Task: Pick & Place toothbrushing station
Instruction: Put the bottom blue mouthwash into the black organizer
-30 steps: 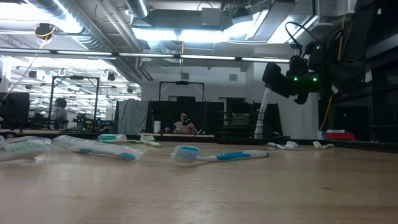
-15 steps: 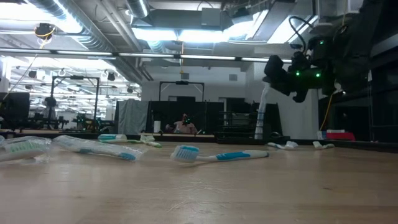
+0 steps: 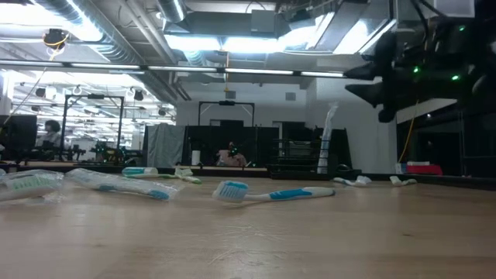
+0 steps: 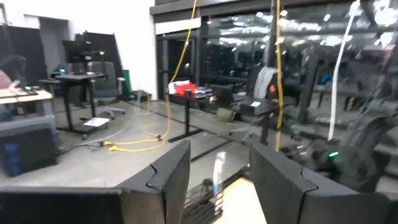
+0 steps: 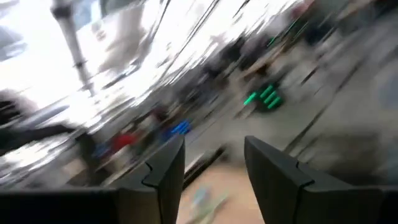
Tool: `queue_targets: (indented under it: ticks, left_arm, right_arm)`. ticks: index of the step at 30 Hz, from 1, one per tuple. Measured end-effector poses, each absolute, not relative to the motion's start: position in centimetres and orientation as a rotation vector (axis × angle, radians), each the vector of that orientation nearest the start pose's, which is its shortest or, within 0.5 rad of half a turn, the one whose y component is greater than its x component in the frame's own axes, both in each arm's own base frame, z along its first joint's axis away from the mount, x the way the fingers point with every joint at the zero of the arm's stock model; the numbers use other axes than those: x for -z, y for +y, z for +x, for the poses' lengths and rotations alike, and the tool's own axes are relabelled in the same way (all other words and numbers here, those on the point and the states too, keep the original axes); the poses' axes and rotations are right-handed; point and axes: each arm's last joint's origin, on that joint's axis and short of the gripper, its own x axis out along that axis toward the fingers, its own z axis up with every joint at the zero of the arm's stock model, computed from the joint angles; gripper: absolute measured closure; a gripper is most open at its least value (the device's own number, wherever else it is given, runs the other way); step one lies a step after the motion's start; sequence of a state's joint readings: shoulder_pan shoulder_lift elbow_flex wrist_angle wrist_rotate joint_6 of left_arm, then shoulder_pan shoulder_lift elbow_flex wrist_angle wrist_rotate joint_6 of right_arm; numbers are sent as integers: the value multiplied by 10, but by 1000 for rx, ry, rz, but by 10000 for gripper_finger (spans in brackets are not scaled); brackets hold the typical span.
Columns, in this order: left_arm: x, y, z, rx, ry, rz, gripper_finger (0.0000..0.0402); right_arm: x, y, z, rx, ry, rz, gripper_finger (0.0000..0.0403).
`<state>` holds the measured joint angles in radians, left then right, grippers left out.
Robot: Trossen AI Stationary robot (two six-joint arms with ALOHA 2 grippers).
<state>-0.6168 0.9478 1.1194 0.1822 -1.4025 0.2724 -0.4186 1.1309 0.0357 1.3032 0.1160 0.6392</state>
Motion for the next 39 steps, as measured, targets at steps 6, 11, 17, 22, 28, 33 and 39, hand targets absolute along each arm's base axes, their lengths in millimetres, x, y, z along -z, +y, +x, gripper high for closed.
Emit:
queue_targets:
  ticks: [6,11,17,22,28,33,39]
  left_arm:
    - [-427,-73,155,-814,-39,-44,242]
    - [-414,-73,156,-791,-17,-68,242]
    - [-412,-73,156,-787,-10,-71,242]
    - [-410,-76,157,-778,4,-44,242]
    - [-406,-82,165,-724,28,-19,242]
    - [-399,-91,175,-658,47,-23,242]
    - [-389,-107,187,-626,47,-69,242]
  right_arm:
    - [-174,-23,169,129,-185,771,234]
    - [-189,33,197,-217,304,849,234]
    - [-234,92,204,-446,790,573,234]
    - [-244,117,212,-567,955,373,234]
    - [-225,144,234,-784,1112,20,234]
    - [-213,158,249,-928,1067,-325,234]
    - [-192,169,255,-972,1087,-477,234]
